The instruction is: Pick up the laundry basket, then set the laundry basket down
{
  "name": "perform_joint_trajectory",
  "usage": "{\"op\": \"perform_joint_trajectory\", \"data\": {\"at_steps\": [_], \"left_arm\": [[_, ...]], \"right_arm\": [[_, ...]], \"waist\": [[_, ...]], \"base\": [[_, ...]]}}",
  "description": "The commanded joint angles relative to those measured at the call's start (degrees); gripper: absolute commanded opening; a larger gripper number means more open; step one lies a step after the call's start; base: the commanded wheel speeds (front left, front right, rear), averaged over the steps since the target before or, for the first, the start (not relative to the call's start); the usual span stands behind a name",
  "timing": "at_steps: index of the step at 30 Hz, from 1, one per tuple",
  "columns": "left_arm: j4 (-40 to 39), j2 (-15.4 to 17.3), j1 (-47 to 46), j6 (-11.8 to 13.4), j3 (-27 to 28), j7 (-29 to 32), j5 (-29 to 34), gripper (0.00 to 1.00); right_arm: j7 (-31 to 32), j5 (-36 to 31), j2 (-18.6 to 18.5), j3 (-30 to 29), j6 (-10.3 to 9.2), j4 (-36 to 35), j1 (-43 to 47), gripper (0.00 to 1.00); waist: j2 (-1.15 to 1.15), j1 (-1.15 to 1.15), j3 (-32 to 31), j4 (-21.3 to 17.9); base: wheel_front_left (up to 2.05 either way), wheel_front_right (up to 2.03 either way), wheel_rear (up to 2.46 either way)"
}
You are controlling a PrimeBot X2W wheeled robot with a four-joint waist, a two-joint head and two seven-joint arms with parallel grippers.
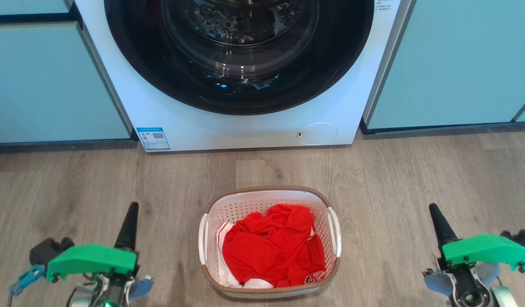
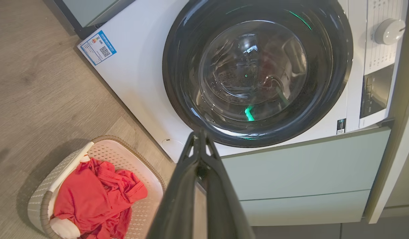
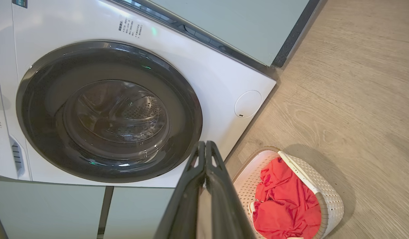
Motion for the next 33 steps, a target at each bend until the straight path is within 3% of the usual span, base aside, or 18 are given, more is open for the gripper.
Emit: {"op": "perform_joint_trajectory", "data": {"at_steps": [1,33], "left_arm": [[-1.6,0.9,-3.2,-0.6,2.1,0.3,-1.3,0.0],[0.4,0.7,-5.6,-3.4,7.6,5.7,-21.7,0.0]], "right_arm": [[0.5,1.2,-0.9,0.5,0.18,-1.6,-2.8,0.0],[5.9,20.3,-0.8,-2.7,0.25,-0.1,-4.7,0.0]], "waist": [[0.0,0.0,0.0,0.0],[0.0,0.0,0.1,-1.3]], "base": [[0.0,0.0,0.0],[0.0,0.0,0.0]]}}
